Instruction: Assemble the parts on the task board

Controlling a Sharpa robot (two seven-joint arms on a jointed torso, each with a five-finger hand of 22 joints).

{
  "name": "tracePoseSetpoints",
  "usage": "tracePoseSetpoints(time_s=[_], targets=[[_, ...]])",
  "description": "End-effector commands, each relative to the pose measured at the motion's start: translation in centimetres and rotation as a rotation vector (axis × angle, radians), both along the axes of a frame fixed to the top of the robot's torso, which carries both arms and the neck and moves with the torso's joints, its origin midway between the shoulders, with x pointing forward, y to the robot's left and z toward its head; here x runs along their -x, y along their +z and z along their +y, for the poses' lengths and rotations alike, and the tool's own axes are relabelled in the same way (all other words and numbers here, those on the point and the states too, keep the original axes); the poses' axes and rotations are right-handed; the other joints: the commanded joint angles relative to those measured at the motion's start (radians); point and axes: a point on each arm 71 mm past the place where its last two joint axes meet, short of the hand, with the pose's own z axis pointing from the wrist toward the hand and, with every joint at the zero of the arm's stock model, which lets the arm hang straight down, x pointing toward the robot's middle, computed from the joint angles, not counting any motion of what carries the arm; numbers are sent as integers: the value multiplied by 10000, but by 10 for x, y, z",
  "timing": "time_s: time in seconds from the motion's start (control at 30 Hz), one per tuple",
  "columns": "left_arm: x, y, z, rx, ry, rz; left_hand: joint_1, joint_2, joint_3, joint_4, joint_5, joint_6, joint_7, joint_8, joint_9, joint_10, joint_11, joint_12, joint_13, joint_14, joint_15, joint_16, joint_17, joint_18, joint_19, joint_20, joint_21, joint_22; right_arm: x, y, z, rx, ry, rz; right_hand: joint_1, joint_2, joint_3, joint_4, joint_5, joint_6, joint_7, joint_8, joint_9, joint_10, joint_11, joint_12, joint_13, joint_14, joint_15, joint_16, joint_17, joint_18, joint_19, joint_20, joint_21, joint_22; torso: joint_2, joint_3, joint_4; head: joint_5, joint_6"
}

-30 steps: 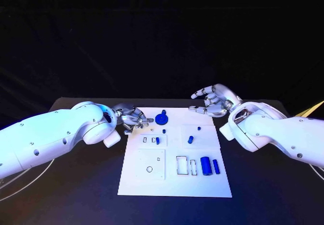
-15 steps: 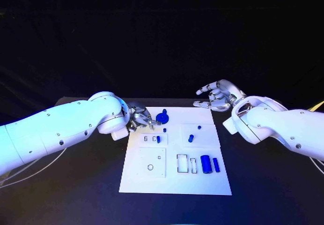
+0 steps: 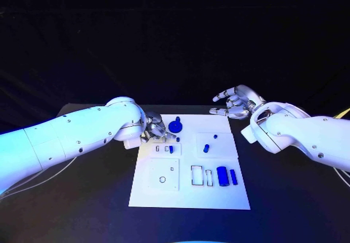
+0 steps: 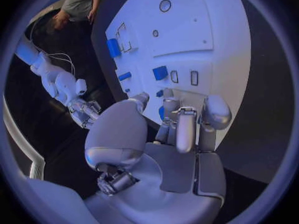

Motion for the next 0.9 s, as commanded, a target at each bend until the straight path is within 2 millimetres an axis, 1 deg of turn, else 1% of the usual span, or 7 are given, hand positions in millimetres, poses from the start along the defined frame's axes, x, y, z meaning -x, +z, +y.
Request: tracePoseSetpoints(time_s=[0.03,0.23,0.4,0.43,0.5,0.7,0.9], targets=[[-2,0,-2,-149,-78,33,-182,-28,-523,44,-3,-52,-139,235,175,232,-123,171,140,554,-93,252,1394,-11,252,-21,195,185,0,0,0,30,26,19,4,196,-64,-13,37,83,36,161,-39,-196,27,-76,250,1055,-53,0,2462,-13,423,90,-186,1835,18,-8,-16,0,-16],[-3,-3,-4,-232,-138,170,-186,-16,-527,41,2,-57,-139,235,182,215,-123,157,117,557,-93,256,1403,-14,259,-21,202,200,-1,0,1,59,19,61,-9,195,-66,-10,36,86,35,164,-39,-202,26,-82,243,1055,-55,0,2461,-15,428,88,-175,1842,17,-8,-4,-23,-69],[-1,-5,-7,-258,-306,387,-185,-10,-528,38,6,-60,-140,234,185,208,-123,153,110,560,-93,261,1412,-16,263,-21,207,209,-1,-1,0,79,11,89,-43,191,-74,-4,33,90,33,169,-41,-215,24,-98,228,1049,-58,-12,2440,-6,411,84,-215,1818,18,-18,14,-38,-101],[0,-5,-8,-257,-335,425,-185,-10,-528,38,6,-60,-140,234,185,208,-123,153,110,560,-93,261,1412,-16,263,-21,207,209,-1,-1,0,82,9,93,-43,191,-74,-4,33,90,33,169,-41,-215,24,-98,228,1049,-58,-12,2440,-6,411,84,-215,1818,15,-21,20,-38,-140],[1,-6,-9,-254,-373,480,-185,-10,-528,38,6,-60,-140,234,185,208,-123,153,110,560,-93,261,1412,-16,263,-21,207,209,-2,-1,0,85,5,96,-43,191,-74,-4,33,90,33,169,-41,-215,24,-98,228,1049,-58,-12,2440,-6,411,84,-215,1818,14,-24,21,-34,-151],[3,-9,-11,-291,-491,672,-178,5,-530,33,16,-70,-140,231,194,202,-124,151,110,567,-94,269,1431,-18,268,-21,214,223,-2,-1,0,89,14,106,-43,191,-74,-4,33,90,33,169,-41,-215,24,-98,228,1049,-58,-12,2440,-6,411,84,-215,1818,17,-20,2,-9,-204],[3,-12,-11,-344,-519,769,-171,15,-529,30,22,-76,-141,230,200,186,-124,140,91,570,-94,274,1440,-21,274,-21,222,239,-1,-1,0,86,32,106,-43,191,-74,-4,33,90,33,169,-41,-215,24,-98,228,1049,-58,-12,2440,-6,411,84,-215,1818,16,-21,-1,-19,-205]])
